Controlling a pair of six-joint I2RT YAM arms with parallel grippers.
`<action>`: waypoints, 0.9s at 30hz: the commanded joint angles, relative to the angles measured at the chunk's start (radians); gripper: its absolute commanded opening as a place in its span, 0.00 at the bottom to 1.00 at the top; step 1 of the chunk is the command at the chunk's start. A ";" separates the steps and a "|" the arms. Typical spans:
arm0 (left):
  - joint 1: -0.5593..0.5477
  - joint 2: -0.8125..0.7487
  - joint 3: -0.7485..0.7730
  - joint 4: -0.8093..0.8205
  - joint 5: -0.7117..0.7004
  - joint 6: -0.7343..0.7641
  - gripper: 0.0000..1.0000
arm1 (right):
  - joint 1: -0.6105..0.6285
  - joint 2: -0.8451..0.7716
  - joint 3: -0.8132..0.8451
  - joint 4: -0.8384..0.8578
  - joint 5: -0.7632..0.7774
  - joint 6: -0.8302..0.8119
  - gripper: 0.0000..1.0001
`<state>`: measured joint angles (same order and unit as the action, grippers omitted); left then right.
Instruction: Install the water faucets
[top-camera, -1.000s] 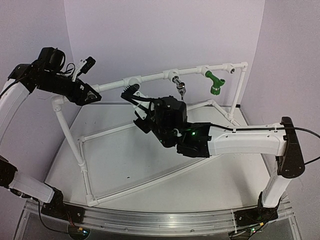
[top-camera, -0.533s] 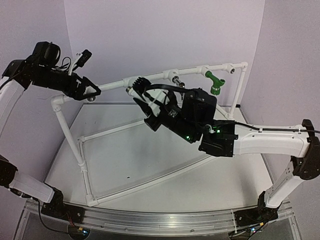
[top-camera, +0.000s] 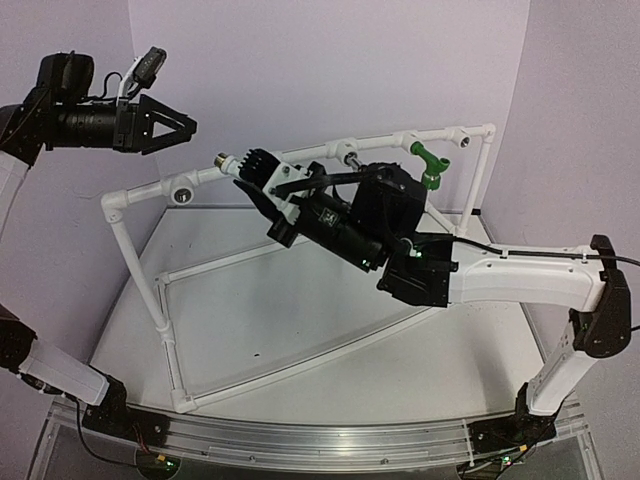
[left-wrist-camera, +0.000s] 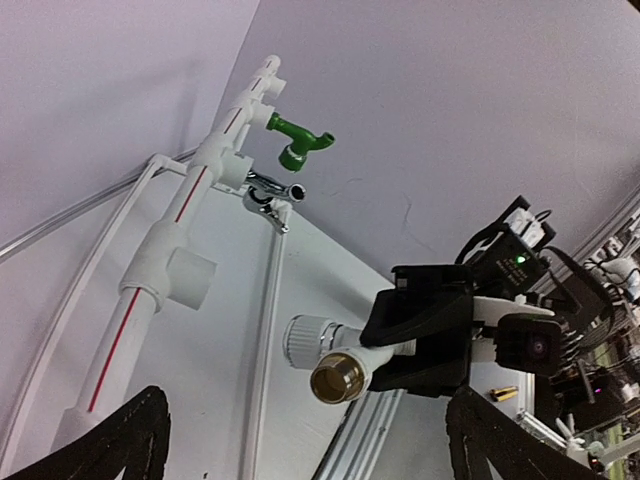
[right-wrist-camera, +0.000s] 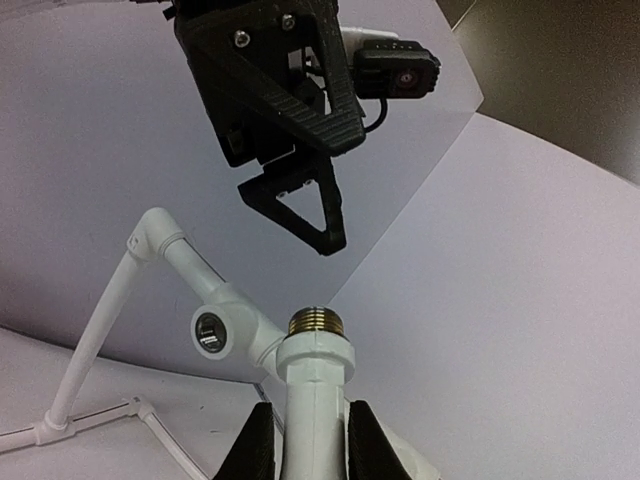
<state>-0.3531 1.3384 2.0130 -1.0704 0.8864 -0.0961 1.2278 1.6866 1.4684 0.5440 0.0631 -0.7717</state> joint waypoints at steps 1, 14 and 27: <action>-0.003 -0.010 -0.029 0.158 0.149 -0.154 0.93 | 0.007 0.039 0.098 0.112 -0.042 -0.051 0.00; -0.003 0.007 -0.085 0.214 0.258 -0.301 0.79 | 0.009 0.093 0.170 0.167 -0.078 -0.122 0.00; -0.034 0.029 -0.102 0.206 0.277 -0.294 0.68 | 0.009 0.113 0.207 0.167 -0.096 -0.134 0.00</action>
<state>-0.3731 1.3587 1.9083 -0.8888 1.1295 -0.3941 1.2312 1.7865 1.6195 0.6417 -0.0131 -0.8942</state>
